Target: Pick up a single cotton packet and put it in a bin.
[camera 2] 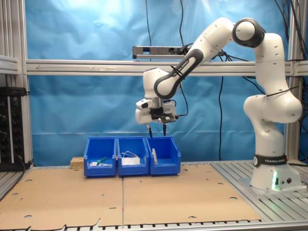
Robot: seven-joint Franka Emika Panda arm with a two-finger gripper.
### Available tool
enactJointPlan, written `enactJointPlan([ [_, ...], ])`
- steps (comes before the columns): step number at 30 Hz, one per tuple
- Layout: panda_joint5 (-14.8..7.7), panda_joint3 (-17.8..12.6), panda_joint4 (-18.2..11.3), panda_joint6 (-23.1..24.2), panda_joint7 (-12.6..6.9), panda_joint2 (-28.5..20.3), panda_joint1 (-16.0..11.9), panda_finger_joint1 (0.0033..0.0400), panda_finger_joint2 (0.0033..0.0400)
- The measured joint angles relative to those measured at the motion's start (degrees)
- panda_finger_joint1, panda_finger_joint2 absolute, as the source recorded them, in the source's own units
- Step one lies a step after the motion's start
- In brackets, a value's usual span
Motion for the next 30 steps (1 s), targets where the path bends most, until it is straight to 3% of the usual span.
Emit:
enactJointPlan([
  [1,0.0,0.0,0.0,0.0,-0.03,0.0,0.0,0.0306,0.0306],
  [5,0.0,0.0,0.0,0.0,-0.1,0.0,0.0,0.0306,0.0306],
  [6,0.0,0.0,0.0,0.0,-0.11,0.0,0.0,0.038,0.038],
  [14,0.0,0.0,0.0,0.0,-0.22,0.0,0.0,0.038,0.038],
  [15,0.0,0.0,0.0,0.0,-0.23,0.0,0.0,0.0399,0.0399],
  [30,0.0,0.0,0.0,0.0,-0.29,0.0,0.0,0.0399,0.0399],
])
